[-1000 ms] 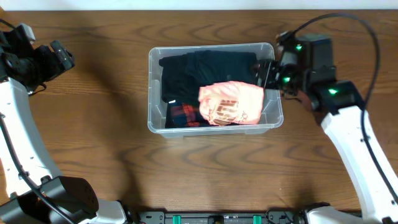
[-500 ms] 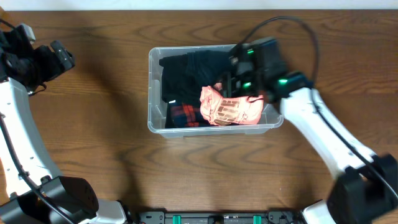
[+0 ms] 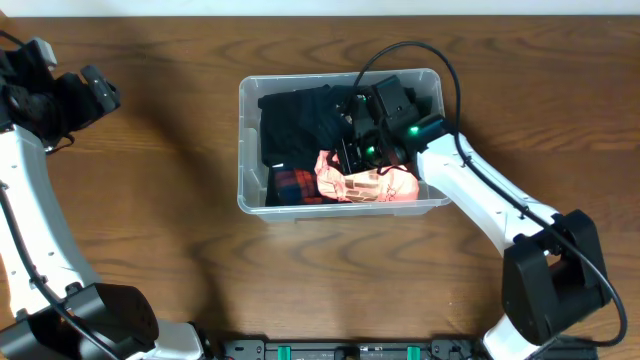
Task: Pack container
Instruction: 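Press the clothes down inside the bin with the right gripper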
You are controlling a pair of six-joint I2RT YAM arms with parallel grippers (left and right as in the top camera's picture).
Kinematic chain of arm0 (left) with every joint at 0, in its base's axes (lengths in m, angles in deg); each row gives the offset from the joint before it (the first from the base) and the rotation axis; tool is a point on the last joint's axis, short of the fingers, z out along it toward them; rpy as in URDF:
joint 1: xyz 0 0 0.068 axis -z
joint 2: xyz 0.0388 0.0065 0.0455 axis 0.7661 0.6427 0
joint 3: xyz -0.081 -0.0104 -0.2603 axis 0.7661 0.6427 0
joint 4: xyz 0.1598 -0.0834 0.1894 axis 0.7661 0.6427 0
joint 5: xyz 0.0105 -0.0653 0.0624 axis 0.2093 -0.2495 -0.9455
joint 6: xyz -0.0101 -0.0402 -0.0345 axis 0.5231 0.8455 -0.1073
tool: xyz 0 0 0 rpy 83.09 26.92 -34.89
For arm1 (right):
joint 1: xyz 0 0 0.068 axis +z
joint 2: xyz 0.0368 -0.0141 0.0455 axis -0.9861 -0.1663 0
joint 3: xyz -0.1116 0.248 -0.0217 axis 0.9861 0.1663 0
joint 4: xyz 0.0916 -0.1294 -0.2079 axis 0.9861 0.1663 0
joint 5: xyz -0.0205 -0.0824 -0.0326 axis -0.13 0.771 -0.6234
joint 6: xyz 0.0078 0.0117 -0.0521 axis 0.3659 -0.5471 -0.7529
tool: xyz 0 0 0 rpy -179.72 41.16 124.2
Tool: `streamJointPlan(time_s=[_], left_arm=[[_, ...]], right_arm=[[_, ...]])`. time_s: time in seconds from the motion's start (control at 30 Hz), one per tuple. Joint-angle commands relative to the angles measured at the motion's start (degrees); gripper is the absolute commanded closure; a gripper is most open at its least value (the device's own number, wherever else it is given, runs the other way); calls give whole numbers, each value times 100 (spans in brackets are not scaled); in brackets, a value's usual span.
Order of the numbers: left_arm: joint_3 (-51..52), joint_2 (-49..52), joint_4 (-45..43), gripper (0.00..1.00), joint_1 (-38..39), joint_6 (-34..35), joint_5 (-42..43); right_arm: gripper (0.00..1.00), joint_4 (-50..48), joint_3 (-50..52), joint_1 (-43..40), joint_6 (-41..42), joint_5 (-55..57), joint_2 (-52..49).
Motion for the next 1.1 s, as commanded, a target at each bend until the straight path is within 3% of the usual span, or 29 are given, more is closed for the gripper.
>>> streamJointPlan(time_s=[0.0,0.17,0.37,0.6,0.77,0.87,1.07], left_arm=[[11,-2,7,2,-20,33,-13],[11,-2,7,2,-20,33,-13],[11,-2,7,2,-20,33,-13],[11,-2,7,2,-20,33,-13],[11,-2,7,2,-20,33,-13],[11,-2,7,2,-20,33,-13],[11,-2,7,2,-20,33,-13]], right_arm=[[50,81,-205,-35,-273,243,535],[30,-374,-501,-61,-597,380,1432],[25,-1279,-428,-61,-616,1080,1405],[25,-2006,-402,55,-608,1082,96],[25,-2146,-402,262,-612,1019,-966],[18,-2083,-402,341,-612,1012,-1388],[19,-1657,-413,378,-660,1012,-1176]])
